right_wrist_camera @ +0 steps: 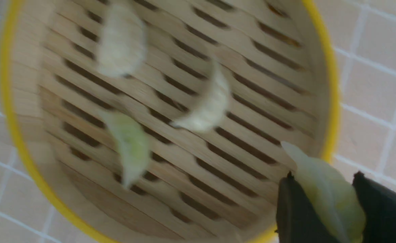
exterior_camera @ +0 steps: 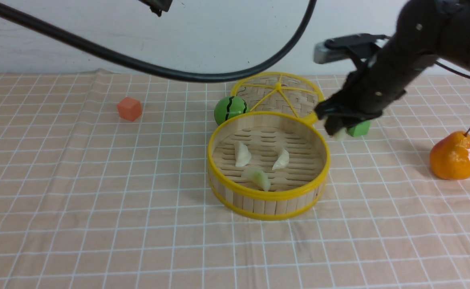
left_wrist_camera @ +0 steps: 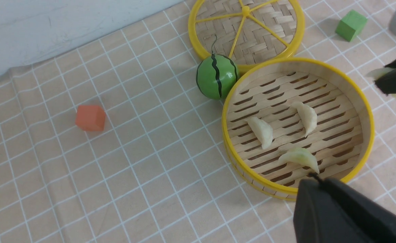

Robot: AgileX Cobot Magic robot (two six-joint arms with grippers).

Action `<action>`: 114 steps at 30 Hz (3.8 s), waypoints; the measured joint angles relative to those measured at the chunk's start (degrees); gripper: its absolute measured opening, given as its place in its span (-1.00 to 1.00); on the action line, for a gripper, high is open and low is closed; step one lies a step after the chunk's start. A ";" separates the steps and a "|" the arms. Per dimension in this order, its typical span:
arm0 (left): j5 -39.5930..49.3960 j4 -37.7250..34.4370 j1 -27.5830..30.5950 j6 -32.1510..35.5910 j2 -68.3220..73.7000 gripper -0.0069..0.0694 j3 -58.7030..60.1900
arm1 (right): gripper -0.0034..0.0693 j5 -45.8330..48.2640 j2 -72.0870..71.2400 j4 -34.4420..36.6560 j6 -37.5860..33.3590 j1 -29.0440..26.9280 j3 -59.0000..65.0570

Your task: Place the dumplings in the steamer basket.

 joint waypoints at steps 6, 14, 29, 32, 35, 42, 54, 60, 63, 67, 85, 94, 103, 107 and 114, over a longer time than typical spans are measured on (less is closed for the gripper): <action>0.00 0.00 0.00 -0.06 -1.46 -0.81 0.00 | -0.33 -0.42 10.60 -1.75 3.27 4.75 -8.58; 0.00 -0.17 0.00 -2.37 -8.12 -0.80 0.00 | -0.33 -6.94 19.56 -1.30 6.42 5.04 -17.63; 0.00 1.42 0.00 -6.49 -29.17 -0.77 21.48 | 0.42 0.97 18.04 -2.36 5.79 5.04 -21.46; 0.00 3.34 0.00 -9.50 -38.38 -0.77 33.75 | 0.24 7.17 12.91 -2.89 3.35 5.04 -24.02; -1.20 4.03 0.00 -12.11 -47.22 -0.77 44.94 | -0.08 12.26 7.04 -2.83 1.26 5.04 -25.07; -12.44 4.08 0.00 -17.85 -68.37 -0.77 69.59 | -0.91 16.33 -6.49 -2.18 -1.62 5.04 -25.43; -21.53 4.52 0.00 -19.64 -81.50 -0.74 87.94 | -0.95 16.75 -28.83 7.58 -4.23 5.04 -10.58; -21.41 4.52 0.00 -19.64 -81.50 -0.73 90.12 | -0.94 9.34 -48.17 10.14 -6.73 5.04 12.91; -21.22 4.52 0.00 -19.64 -81.50 -0.72 90.50 | -0.93 4.22 -56.20 10.20 -6.91 5.04 22.57; -21.22 4.52 0.00 -19.64 -81.50 -0.72 90.63 | -0.93 -2.53 -67.36 10.24 -6.92 5.04 37.07; -21.22 4.52 0.00 -19.64 -81.50 -0.72 90.63 | -0.91 -1.40 -79.77 9.63 -6.92 5.04 54.74; -21.22 4.52 0.00 -19.64 -81.50 -0.72 90.63 | -0.96 -15.73 -84.10 5.67 -5.47 3.99 64.24; -21.22 4.52 0.00 -19.64 -81.50 -0.69 90.63 | -0.96 -37.10 -104.22 -5.05 11.40 -13.04 93.57; -21.22 4.52 0.00 -19.64 -81.50 -0.68 90.63 | -0.96 -37.44 -111.67 -7.94 16.37 -18.97 100.92; -21.22 4.52 0.00 -19.64 -81.50 -0.67 90.63 | -0.96 -36.10 -115.09 -9.12 18.38 -20.99 106.41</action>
